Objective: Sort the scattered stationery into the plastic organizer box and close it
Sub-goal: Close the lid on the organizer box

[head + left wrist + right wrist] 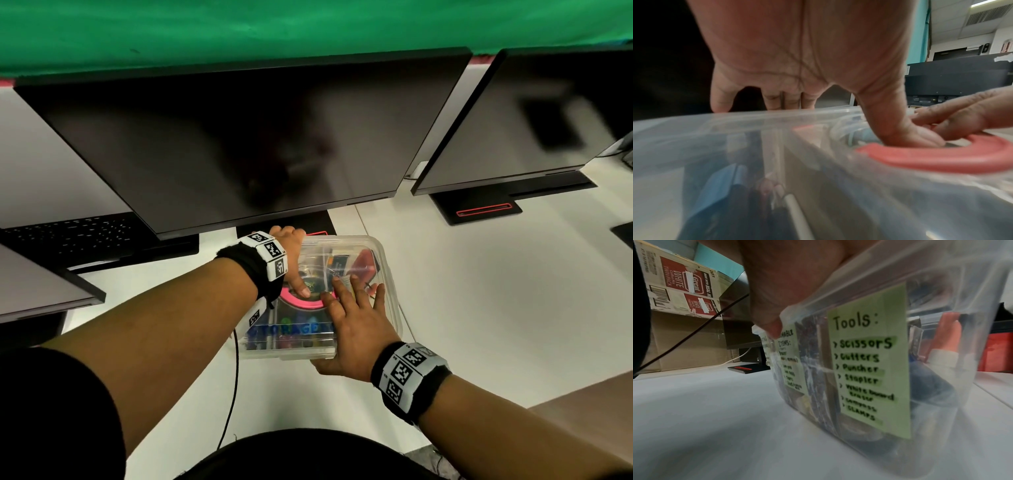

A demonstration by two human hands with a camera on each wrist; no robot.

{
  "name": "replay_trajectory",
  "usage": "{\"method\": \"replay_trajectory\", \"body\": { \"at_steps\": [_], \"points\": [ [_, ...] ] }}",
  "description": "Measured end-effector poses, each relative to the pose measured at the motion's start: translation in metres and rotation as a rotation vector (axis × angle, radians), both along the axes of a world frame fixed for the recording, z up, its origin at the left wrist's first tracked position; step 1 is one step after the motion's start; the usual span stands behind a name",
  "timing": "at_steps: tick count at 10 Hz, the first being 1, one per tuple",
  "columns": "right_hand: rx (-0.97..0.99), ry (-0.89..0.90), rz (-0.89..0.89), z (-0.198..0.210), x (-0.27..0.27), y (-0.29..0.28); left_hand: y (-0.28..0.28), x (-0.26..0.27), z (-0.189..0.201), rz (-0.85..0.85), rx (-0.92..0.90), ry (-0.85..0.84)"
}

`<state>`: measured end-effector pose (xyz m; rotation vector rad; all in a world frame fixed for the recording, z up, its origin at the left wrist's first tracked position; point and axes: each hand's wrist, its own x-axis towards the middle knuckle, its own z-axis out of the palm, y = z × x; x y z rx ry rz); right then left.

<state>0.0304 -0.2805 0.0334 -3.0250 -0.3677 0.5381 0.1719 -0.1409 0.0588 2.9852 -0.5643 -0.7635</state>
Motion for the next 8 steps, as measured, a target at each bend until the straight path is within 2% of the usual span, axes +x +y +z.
{"method": "replay_trajectory", "body": {
  "at_steps": [2,4,6,7,8],
  "points": [
    [0.02,-0.012,0.119,0.003,0.001,-0.002,0.014,-0.012,-0.007,0.072,0.02,-0.007],
    [0.027,0.012,0.231,0.004,0.006,0.02,0.047,-0.025,-0.01,0.208,0.033,0.01],
    [0.041,-0.011,0.23,0.001,0.0,0.043,0.075,-0.035,-0.012,0.253,-0.012,0.008],
    [0.079,0.034,0.221,0.013,0.002,0.043,0.083,-0.046,-0.004,0.266,-0.159,-0.043],
    [0.222,0.008,0.233,0.023,-0.004,0.028,0.107,-0.075,0.009,0.297,-0.439,-0.171]
  ]
}}
